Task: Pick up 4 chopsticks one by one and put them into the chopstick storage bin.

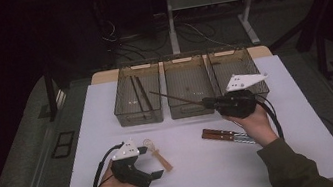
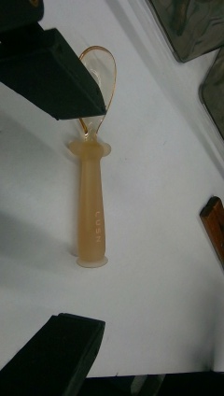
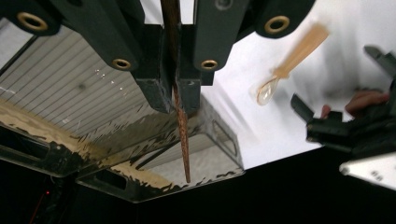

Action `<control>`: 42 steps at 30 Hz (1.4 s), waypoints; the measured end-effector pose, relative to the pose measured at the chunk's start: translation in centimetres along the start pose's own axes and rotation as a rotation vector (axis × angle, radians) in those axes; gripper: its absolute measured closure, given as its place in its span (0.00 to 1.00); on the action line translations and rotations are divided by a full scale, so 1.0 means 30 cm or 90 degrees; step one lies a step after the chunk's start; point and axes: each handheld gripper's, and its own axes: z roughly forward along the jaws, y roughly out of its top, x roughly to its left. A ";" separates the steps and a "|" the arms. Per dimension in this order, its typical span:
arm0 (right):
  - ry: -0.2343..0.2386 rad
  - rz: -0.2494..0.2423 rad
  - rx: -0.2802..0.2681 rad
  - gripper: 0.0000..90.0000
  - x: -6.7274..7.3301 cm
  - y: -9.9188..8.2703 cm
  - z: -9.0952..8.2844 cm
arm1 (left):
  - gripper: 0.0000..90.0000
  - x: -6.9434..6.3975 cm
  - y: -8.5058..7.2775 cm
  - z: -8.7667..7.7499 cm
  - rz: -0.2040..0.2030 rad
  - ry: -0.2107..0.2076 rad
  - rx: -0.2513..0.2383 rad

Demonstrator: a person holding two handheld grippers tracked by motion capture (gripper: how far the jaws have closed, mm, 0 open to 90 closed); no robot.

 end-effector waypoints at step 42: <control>-0.114 0.048 0.095 0.94 -0.083 0.233 0.480 | 0.00 -0.005 0.003 0.007 0.017 -0.010 0.002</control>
